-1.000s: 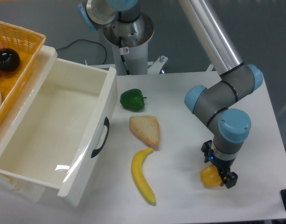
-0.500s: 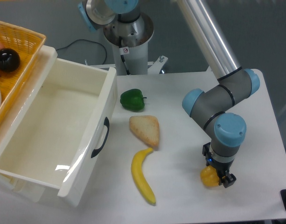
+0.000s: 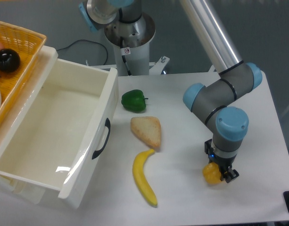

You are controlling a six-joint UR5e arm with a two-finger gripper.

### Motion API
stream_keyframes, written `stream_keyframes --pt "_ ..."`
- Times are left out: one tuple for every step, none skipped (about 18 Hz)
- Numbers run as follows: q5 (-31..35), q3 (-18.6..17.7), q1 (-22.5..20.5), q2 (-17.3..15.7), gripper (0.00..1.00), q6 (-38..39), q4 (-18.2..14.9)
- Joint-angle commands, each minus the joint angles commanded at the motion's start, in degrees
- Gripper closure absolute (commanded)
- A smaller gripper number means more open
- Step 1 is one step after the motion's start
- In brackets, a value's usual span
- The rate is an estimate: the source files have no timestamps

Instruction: Pick up the yellow pepper

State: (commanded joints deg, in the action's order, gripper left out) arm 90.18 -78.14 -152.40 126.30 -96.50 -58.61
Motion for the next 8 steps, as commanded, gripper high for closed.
stream_keyframes --pt "0.17 0.18 -0.17 -0.53 0.65 -0.09 -1.32" --pt "0.87 0.26 -0.61 -1.05 0.64 -0.09 -2.38" --pt "2.01 0.44 -0.62 -1.32 0.64 -0.17 -3.35" --pt "3.76 0.96 -0.62 -1.41 0.64 -0.17 -4.66" --pt "4.30 1.66 -0.62 -1.41 0.64 -0.17 -5.89" --pt "4.31 2.80 -0.70 -1.41 0.64 -0.17 -7.73" --pt "4.31 3.95 -0.70 -1.24 0.64 -0.17 -9.58" --pt "4.31 4.57 -0.79 -1.15 0.64 -0.09 -10.64"
